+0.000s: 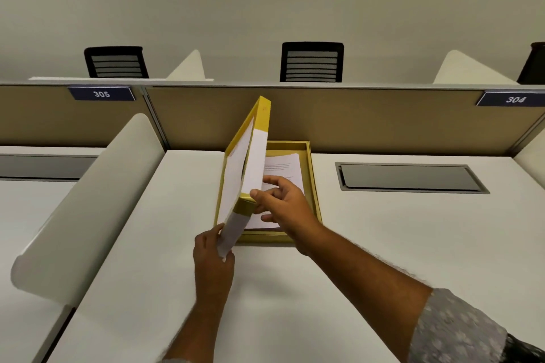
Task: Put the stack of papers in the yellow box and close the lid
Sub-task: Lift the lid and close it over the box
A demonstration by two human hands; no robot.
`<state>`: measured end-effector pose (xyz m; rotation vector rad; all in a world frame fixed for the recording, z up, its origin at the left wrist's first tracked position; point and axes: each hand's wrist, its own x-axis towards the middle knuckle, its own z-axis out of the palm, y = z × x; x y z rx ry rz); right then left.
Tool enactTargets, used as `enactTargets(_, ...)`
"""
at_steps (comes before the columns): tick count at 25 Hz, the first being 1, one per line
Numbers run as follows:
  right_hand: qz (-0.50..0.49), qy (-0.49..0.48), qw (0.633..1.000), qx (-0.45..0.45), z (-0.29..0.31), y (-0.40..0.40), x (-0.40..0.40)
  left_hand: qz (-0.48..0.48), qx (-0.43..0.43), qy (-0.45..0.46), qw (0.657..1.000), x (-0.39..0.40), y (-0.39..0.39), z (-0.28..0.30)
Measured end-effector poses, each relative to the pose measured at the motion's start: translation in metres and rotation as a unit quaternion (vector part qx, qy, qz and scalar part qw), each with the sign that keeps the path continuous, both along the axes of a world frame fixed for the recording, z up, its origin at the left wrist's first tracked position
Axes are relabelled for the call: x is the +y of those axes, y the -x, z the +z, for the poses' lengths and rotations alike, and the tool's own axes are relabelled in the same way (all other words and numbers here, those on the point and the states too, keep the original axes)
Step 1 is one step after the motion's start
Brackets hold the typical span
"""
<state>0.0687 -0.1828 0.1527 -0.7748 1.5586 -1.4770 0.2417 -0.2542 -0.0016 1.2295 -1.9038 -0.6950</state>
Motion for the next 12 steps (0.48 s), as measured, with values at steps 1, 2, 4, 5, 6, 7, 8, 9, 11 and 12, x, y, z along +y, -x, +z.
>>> enactTargets(1,-0.012,-0.004,1.000,-0.006,-0.002,0.003,0.004,-0.010,-0.015,0.008,1.000,0.001,0.001,0.000)
enactTargets(2,-0.024,-0.009,1.000,-0.012,-0.004,0.007,0.008,-0.024,-0.032,0.012,0.999,0.000,0.000,-0.002)
enactTargets(4,-0.051,-0.019,0.998,-0.018,-0.013,0.015,0.019,-0.055,-0.064,0.001,0.996,-0.003,-0.007,-0.009)
enactTargets(5,-0.065,-0.024,0.997,-0.020,-0.018,0.020,0.026,-0.070,-0.072,-0.016,0.995,-0.005,-0.012,-0.014)
enactTargets(6,-0.077,-0.029,0.996,-0.023,-0.023,0.025,0.033,-0.083,-0.069,-0.033,0.994,-0.006,-0.017,-0.018)
enactTargets(7,-0.086,-0.032,0.995,-0.026,-0.028,0.031,0.040,-0.093,-0.058,-0.046,0.993,-0.008,-0.022,-0.020)
enactTargets(8,-0.093,-0.034,0.995,-0.030,-0.034,0.036,0.046,-0.095,-0.039,-0.057,0.993,-0.008,-0.025,-0.022)
enactTargets(9,-0.099,-0.038,0.994,-0.032,-0.040,0.042,0.052,-0.088,-0.014,-0.073,0.993,-0.008,-0.026,-0.024)
enactTargets(11,-0.112,-0.051,0.992,-0.032,-0.052,0.053,0.064,-0.040,0.066,-0.150,0.986,-0.008,-0.021,-0.027)
enactTargets(12,-0.120,-0.062,0.990,-0.028,-0.058,0.060,0.070,0.001,0.121,-0.205,0.971,-0.007,-0.016,-0.026)
